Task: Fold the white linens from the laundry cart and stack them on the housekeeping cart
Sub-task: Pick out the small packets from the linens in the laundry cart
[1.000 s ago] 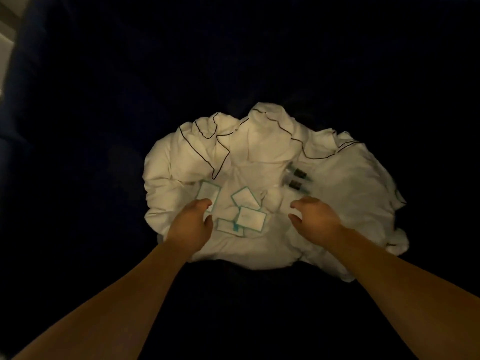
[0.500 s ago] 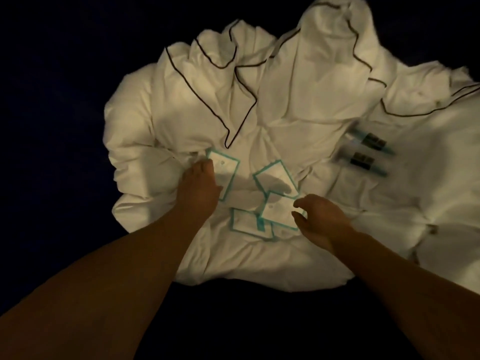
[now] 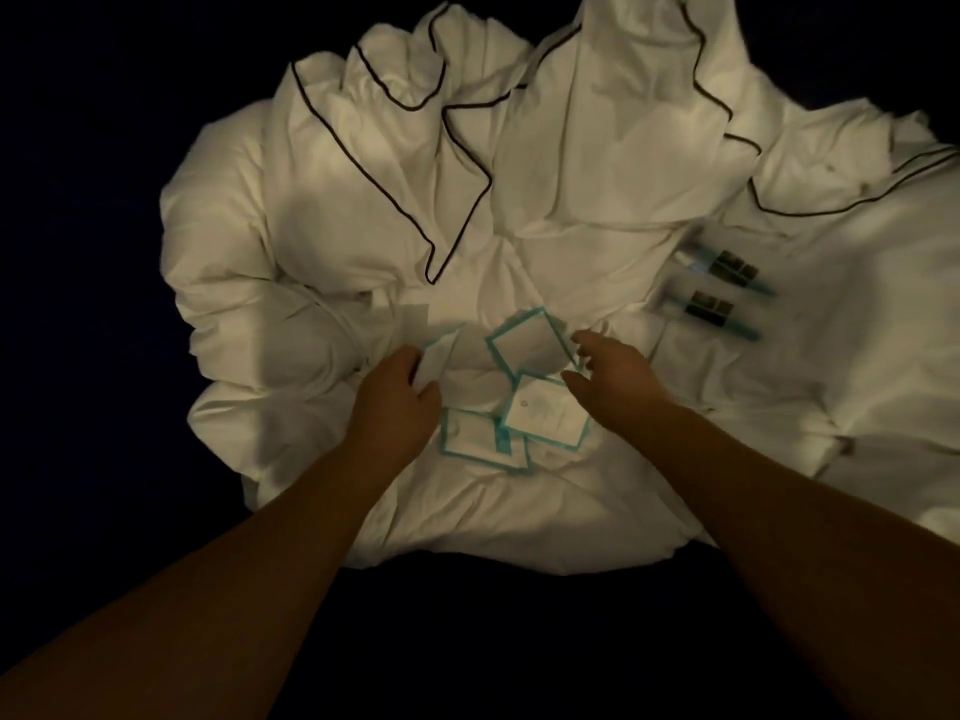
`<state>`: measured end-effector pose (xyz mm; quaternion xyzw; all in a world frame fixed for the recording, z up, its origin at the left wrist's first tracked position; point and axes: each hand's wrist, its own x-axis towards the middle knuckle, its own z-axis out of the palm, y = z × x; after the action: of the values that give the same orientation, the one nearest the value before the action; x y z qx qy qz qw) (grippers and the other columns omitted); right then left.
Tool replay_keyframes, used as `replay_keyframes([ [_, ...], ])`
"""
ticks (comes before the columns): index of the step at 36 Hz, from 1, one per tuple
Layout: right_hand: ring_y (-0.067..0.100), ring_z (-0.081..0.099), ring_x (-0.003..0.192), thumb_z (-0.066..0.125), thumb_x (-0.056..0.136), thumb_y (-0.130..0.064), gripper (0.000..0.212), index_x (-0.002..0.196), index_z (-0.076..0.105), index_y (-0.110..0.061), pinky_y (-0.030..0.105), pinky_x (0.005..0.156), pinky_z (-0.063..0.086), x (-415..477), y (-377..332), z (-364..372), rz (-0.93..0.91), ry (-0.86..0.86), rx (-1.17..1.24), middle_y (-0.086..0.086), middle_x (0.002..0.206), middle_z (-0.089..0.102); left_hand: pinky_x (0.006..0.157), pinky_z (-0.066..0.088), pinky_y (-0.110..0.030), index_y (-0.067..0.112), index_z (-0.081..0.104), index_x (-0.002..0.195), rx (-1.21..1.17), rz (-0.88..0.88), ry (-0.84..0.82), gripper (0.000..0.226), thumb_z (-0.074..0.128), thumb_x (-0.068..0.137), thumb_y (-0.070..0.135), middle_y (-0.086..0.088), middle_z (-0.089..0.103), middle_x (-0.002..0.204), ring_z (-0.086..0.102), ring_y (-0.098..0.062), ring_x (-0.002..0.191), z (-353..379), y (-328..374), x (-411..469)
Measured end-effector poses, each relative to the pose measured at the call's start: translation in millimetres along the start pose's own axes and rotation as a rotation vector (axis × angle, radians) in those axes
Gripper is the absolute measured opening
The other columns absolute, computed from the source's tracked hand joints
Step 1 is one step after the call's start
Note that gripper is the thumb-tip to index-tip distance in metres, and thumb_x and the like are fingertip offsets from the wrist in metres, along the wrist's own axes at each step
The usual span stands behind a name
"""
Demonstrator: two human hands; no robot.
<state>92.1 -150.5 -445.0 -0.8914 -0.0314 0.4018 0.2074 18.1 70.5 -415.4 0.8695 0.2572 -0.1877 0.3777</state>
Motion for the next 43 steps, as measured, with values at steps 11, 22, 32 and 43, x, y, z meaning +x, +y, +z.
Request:
replay_keyframes([
  [11,0.03,0.058,0.109,0.065,0.085,-0.016,0.042,0.126,0.059,-0.008,0.028,0.085,0.041,34.4,-10.7,23.6,0.127,0.098,0.142,0.015,0.12,0.063,0.078,0.036,-0.011,0.0,0.059,0.122,-0.255,-0.123,-0.038,0.033,0.055,0.089,-0.005,0.001,0.056,0.104,0.053,-0.011,0.1,4.0,-1.6,3.6],
  [22,0.009,0.066,0.07,0.06,0.086,0.009,0.024,0.086,0.066,-0.015,0.025,0.07,0.055,-9.9,-49.0,-16.9,-0.078,0.18,1.046,-0.006,0.073,0.072,0.06,0.047,-0.01,0.021,0.06,0.086,-0.718,-0.294,-0.058,0.036,0.051,0.079,-0.013,0.007,0.064,0.083,0.06,-0.01,0.075,7.2,40.1,7.2],
  [32,0.005,0.053,0.065,0.076,0.077,-0.025,0.012,0.085,0.068,-0.021,0.023,0.063,0.045,-29.0,-62.8,10.9,-0.219,0.32,0.712,0.0,0.073,0.061,0.088,0.054,-0.037,0.025,0.071,0.088,-0.841,-0.281,-0.039,0.009,0.071,0.079,0.023,0.002,0.074,0.093,0.07,-0.018,0.092,9.8,50.9,-2.2],
  [43,0.027,0.04,0.132,0.065,0.089,-0.031,0.071,0.148,0.028,-0.018,0.035,0.108,0.033,-9.8,-2.6,22.6,0.061,-0.136,-0.156,0.01,0.145,0.042,0.078,0.052,-0.026,0.031,0.065,0.084,-0.686,-0.233,0.027,0.015,0.068,0.088,0.017,0.014,0.067,0.084,0.064,0.0,0.076,7.9,21.8,-5.2],
])
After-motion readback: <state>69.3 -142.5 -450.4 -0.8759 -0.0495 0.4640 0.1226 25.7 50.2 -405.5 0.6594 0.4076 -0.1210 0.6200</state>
